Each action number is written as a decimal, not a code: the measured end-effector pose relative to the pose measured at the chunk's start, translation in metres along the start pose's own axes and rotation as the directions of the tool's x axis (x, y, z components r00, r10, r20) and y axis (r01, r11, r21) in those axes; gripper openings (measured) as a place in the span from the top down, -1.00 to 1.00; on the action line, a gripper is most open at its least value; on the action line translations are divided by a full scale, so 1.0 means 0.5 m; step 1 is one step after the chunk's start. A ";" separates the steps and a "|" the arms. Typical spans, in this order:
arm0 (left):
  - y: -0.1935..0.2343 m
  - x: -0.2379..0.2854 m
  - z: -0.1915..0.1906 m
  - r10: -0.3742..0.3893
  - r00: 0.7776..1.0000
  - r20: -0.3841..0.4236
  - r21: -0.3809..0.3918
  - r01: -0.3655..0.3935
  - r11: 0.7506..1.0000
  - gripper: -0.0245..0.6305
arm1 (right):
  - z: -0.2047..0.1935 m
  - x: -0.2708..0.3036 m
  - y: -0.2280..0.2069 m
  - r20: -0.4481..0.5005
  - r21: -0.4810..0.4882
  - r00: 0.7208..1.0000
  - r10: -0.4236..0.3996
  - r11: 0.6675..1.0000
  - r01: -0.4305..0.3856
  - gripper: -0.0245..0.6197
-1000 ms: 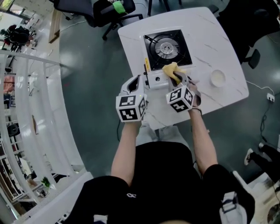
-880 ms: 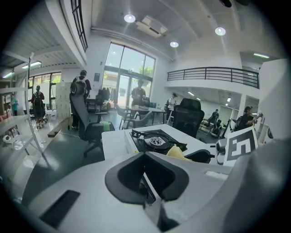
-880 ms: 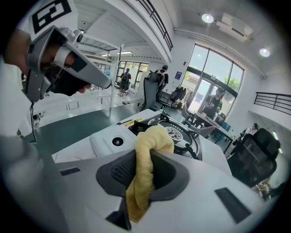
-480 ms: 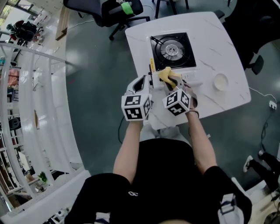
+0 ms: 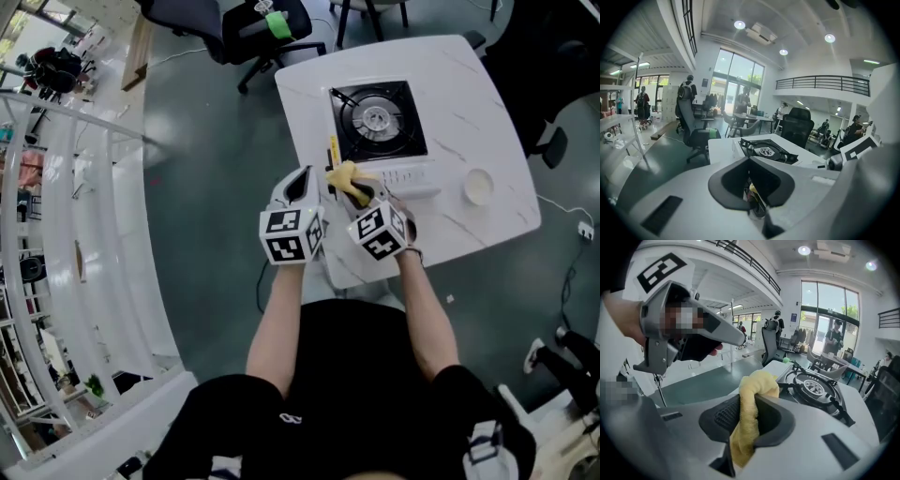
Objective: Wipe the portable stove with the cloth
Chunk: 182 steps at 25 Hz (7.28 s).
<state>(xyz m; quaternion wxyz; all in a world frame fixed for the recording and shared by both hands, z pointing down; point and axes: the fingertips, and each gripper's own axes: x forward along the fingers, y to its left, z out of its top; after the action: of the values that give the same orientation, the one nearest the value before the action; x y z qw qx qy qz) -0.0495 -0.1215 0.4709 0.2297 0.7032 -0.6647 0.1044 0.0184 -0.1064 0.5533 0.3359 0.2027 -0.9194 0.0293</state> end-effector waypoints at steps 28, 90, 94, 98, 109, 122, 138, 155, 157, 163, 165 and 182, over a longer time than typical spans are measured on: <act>0.181 0.311 0.070 -0.348 0.930 -0.116 -0.048 0.345 0.937 0.94 | 0.179 0.107 -0.228 0.068 0.614 0.920 -0.386 0.743 0.266 0.74; 0.094 0.465 0.182 -0.504 0.860 -0.079 -0.044 0.502 0.864 0.94 | 0.143 0.145 -0.598 -0.110 0.371 0.816 -0.568 0.738 0.563 0.74; 0.070 0.466 0.187 -0.514 0.854 -0.078 -0.041 0.512 0.858 0.94 | 0.114 0.118 -0.629 -0.135 0.383 0.794 -0.592 0.708 0.593 0.74; 0.048 0.471 0.190 -0.527 0.846 -0.079 -0.035 0.526 0.849 0.94 | 0.087 0.094 -0.661 -0.157 0.407 0.769 -0.620 0.669 0.622 0.74; 0.024 0.465 0.190 -0.535 0.840 -0.084 -0.036 0.534 0.845 0.94 | 0.026 -0.014 -0.722 -0.186 0.501 0.660 -0.728 0.507 0.701 0.74; 0.009 0.416 0.151 -0.543 0.834 -0.097 -0.051 0.540 0.840 0.94 | -0.041 -0.048 -0.602 -0.329 0.275 0.701 -0.632 0.647 0.712 0.74; -0.010 0.366 0.143 -0.570 0.816 -0.094 -0.035 0.570 0.821 0.94 | -0.063 -0.159 -0.468 -0.372 0.086 0.631 -0.681 0.651 0.754 0.74; 0.007 0.348 0.112 -0.561 0.822 -0.099 -0.073 0.556 0.828 0.94 | -0.009 -0.031 -0.285 -0.361 -0.031 0.695 -0.622 0.753 0.658 0.74; 0.009 0.345 0.109 -0.556 0.826 -0.096 -0.082 0.550 0.831 0.94 | 0.004 -0.018 -0.271 -0.354 -0.019 0.713 -0.606 0.766 0.642 0.74; 0.020 0.325 0.089 -0.520 0.850 -0.085 -0.113 0.511 0.852 0.94 | 0.029 0.002 -0.239 -0.314 -0.002 0.755 -0.575 0.796 0.605 0.74; 0.021 0.315 0.084 -0.500 0.862 -0.078 -0.116 0.491 0.864 0.94 | 0.037 0.006 -0.230 -0.292 0.017 0.775 -0.561 0.807 0.590 0.74; -0.047 0.010 0.310 -0.187 0.915 0.358 -0.045 0.217 0.975 0.94 | 0.318 -0.286 -0.285 0.420 0.485 0.750 -0.510 0.825 0.290 0.74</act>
<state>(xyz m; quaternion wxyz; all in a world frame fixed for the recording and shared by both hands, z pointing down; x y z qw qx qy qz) -0.0506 -0.1974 0.3335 0.1458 0.7652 -0.6226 -0.0752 0.0769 -0.2167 0.3287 0.0184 0.4615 -0.8834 0.0797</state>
